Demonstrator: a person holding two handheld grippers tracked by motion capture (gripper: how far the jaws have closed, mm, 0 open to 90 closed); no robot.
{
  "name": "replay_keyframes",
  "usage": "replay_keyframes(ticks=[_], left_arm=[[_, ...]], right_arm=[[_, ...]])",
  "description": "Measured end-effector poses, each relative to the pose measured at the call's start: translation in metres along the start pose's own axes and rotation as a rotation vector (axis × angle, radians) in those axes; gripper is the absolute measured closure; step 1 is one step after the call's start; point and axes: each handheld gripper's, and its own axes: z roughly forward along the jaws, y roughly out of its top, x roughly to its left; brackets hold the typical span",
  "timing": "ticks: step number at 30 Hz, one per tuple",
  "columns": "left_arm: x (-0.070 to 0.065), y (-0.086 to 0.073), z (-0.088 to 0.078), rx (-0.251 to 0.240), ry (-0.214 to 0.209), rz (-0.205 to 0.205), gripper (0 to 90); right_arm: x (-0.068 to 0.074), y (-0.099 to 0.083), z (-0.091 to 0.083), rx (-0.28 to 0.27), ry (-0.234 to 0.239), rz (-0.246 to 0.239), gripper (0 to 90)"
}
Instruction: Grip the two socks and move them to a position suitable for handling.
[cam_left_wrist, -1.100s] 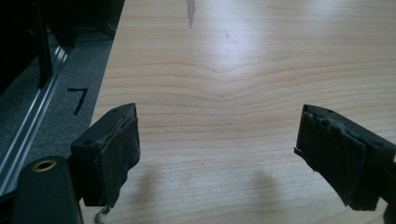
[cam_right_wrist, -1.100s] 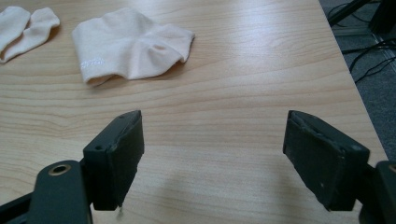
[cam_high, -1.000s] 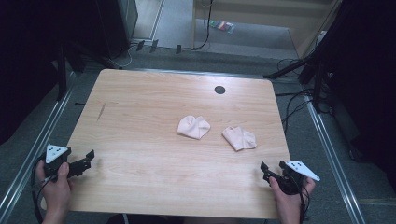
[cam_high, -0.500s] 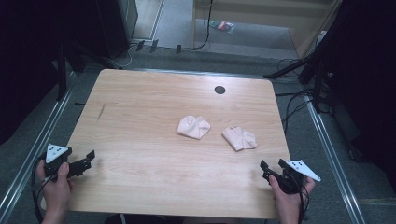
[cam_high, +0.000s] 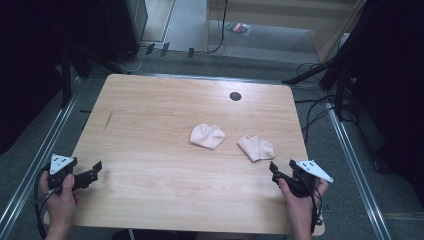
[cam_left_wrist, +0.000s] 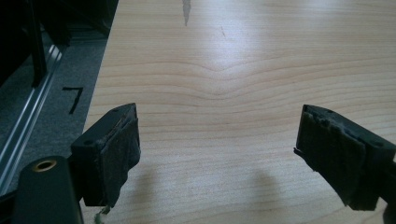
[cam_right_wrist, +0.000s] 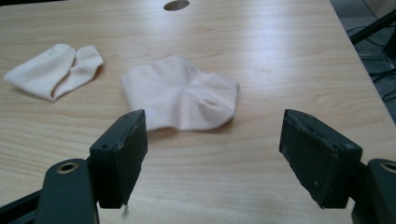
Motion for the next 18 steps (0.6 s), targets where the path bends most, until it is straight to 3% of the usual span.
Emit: replay_keyframes(ticks=[7, 12, 18], left_arm=[[0.0, 0.0, 0.0, 0.0, -0.001, -0.005, 13.8], [0.0, 0.0, 0.0, 0.0, -0.002, -0.006, 13.8], [0.0, 0.0, 0.0, 0.002, -0.002, 0.0, 13.8]], right_arm=[[0.019, 0.018, 0.02, 0.008, 0.011, -0.017, 23.6], [0.022, 0.026, 0.033, 0.018, 0.006, -0.014, 23.6], [0.024, 0.032, 0.063, 0.074, -0.01, 0.005, 23.1]])
